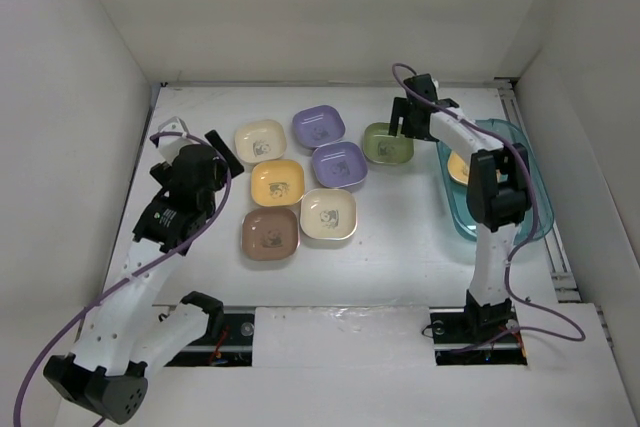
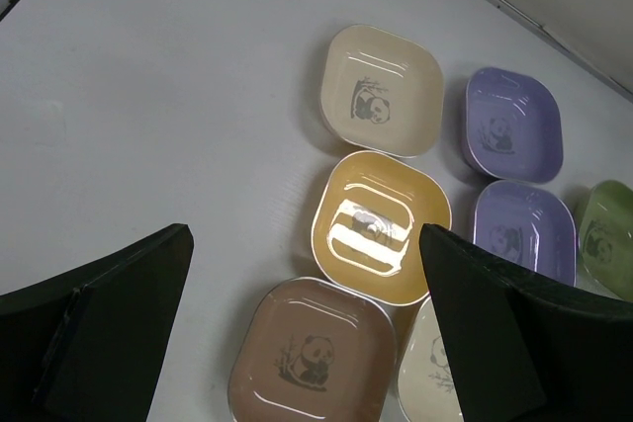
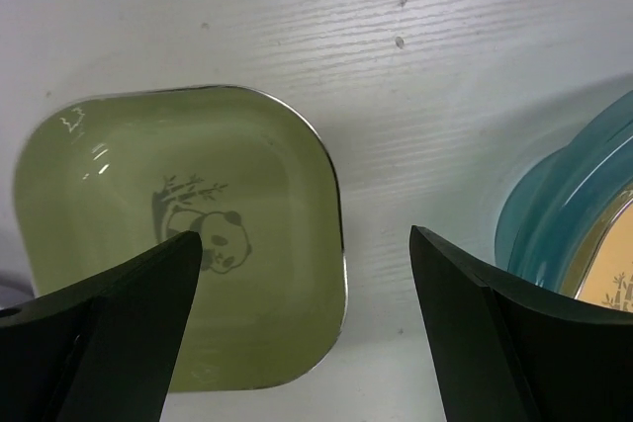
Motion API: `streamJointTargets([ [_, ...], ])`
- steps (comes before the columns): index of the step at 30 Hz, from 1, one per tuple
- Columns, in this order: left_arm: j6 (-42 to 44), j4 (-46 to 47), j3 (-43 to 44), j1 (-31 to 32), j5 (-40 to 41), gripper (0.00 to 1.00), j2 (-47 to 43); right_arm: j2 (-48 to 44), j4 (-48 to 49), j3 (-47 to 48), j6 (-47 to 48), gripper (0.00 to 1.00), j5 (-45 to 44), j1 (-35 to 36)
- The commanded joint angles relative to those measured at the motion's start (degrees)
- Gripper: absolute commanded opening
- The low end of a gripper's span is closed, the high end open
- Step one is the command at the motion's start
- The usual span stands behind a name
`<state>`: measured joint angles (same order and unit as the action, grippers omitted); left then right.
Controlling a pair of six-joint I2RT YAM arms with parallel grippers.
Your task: Place the plates into the plastic bin on the countertop
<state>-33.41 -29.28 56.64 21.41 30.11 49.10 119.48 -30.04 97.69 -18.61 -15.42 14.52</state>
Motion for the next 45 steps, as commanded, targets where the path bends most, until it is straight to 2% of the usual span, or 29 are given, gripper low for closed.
streamJointTargets([
  [1,0.9,1.9,0.0,0.1,-0.8,1.0,0.0,0.3,0.8,-0.3,-0.5,0.92,-0.1,-0.5],
  [5,0.9,1.9,0.0,0.1,-0.8,1.0,-0.6,3.5,0.8,0.8,-1.1,0.89,0.5,-1.1],
  [7,0.9,1.9,0.0,0.1,-0.8,1.0,-0.6,4.0,0.8,1.5,-1.1,0.8,0.5,-1.1],
  [10,0.9,1.9,0.0,0.1,-1.3,1.0,-0.6,5.3,0.8,2.8,-1.1,0.78,0.5,-1.6],
  [13,1.4,1.9,0.0,0.1,-1.3,1.0,-0.6,7.1,-0.6,5.7,-1.1,0.66,2.1,-2.1],
  [15,1.4,1.9,0.0,0.1,-1.3,1.0,-0.6,8.8,-1.8,7.4,-1.1,0.47,2.6,-2.7],
  [17,1.4,1.9,0.0,0.1,-1.3,1.0,-0.6,9.6,-2.4,9.1,-1.1,0.34,3.1,-3.3],
  [18,1.4,1.9,0.0,0.1,-1.3,1.0,-1.1,10.2,-2.4,9.1,-1.1,0.23,3.6,-3.3],
  [19,1.4,1.9,0.0,0.1,-1.3,1.0,-1.1,10.2,-2.4,11.0,-1.1,0.2,3.6,-3.3],
  [20,1.4,1.9,0.0,0.1,-1.3,1.0,-1.1,11.5,-2.9,12.2,-1.1,0.14,3.6,-3.3],
  [21,1.4,1.9,0.0,0.1,-1.3,1.0,-1.1,12.2,-3.9,13.5,-1.1,0.02,4.2,-3.3],
  [27,1.4,1.9,0.0,0.1,-1.3,1.0,-1.1,14.6,-6.8,23.9,-1.6,0.0,3.5,-3.8],
  [32,1.4,1.9,0.0,0.1,-1.3,1.0,-1.1,7.4,-4.1,23.5,-3.4,0.0,7.9,-6.3],
  [36,1.4,1.9,0.0,0.1,-1.3,1.0,-1.1,-3.1,-2.7,17.2,-4.1,0.0,8.7,-10.6],
  [42,1.4,1.9,0.0,0.1,-1.3,1.0,-1.1,-19.3,2.2,-1.8,-4.1,0.0,9.5,-17.9],
  [45,1.4,1.9,0.0,0.1,-1.8,1.0,-1.1,-25.9,7.2,-13.3,-4.1,0.0,13.6,-22.9],
])
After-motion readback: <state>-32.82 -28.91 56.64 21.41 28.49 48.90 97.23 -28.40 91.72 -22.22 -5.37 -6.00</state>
